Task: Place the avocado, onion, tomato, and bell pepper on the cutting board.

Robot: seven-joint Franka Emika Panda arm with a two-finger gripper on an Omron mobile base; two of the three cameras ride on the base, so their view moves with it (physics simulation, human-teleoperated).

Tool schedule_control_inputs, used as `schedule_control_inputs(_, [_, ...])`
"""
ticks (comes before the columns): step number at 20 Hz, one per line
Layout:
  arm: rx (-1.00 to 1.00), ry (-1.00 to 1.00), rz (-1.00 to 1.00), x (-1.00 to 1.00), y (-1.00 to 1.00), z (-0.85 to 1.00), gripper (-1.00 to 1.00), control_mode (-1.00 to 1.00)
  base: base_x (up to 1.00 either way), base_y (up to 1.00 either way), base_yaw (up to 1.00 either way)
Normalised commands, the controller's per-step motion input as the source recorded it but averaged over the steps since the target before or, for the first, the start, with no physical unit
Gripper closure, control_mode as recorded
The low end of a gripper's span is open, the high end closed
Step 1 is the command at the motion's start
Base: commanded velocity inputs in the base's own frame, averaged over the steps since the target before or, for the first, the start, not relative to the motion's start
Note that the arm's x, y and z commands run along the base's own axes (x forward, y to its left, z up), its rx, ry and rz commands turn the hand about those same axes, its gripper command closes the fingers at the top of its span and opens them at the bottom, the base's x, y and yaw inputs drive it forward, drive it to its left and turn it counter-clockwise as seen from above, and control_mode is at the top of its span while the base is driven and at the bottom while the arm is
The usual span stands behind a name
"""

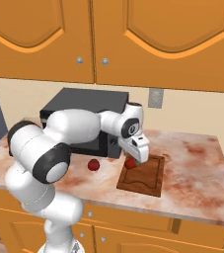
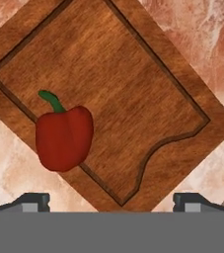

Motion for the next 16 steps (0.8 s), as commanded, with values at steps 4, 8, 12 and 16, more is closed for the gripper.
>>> schedule_control_inputs(4, [0.0, -0.05, 0.1, -0.46, 0.08, 0.0, -1.0, -1.0, 0.0, 0.0, 0.0])
schedule_control_inputs(8, [0.0, 0.0, 0.18, -0.37, 0.54, 0.0, -1.0, -1.0, 0.0, 0.0, 0.0])
schedule_control_inputs(12, [0.0, 0.0, 0.2, -0.18, 0.74, 0.0, -1.0, -1.0, 0.0, 0.0, 0.0])
schedule_control_inputs(16, [0.0, 0.0, 0.22, -0.02, 0.63, 0.0, -1.0, -1.0, 0.0, 0.0, 0.0])
